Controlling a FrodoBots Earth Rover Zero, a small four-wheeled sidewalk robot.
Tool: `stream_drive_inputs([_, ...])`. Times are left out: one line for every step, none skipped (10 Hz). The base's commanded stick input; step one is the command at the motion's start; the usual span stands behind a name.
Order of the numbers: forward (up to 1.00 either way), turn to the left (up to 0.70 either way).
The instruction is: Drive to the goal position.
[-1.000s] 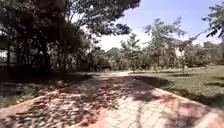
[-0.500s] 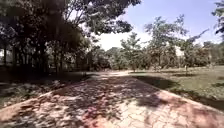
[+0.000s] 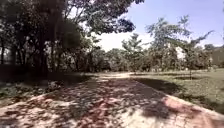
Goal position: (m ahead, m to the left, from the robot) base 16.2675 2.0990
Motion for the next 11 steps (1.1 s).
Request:
stream_drive_inputs([0.7,0.0])
stream_drive_inputs([0.7,0.0])
stream_drive_inputs([0.7,0.0])
stream_drive_inputs([0.7,0.0])
stream_drive_inputs([0.7,0.0])
stream_drive_inputs([0.7,0.0])
stream_drive_inputs([0.7,0.0])
stream_drive_inputs([0.7,0.0])
stream_drive_inputs([0.7,0.0])
stream_drive_inputs([0.7,0.0])
stream_drive_inputs([0.7,0.0])
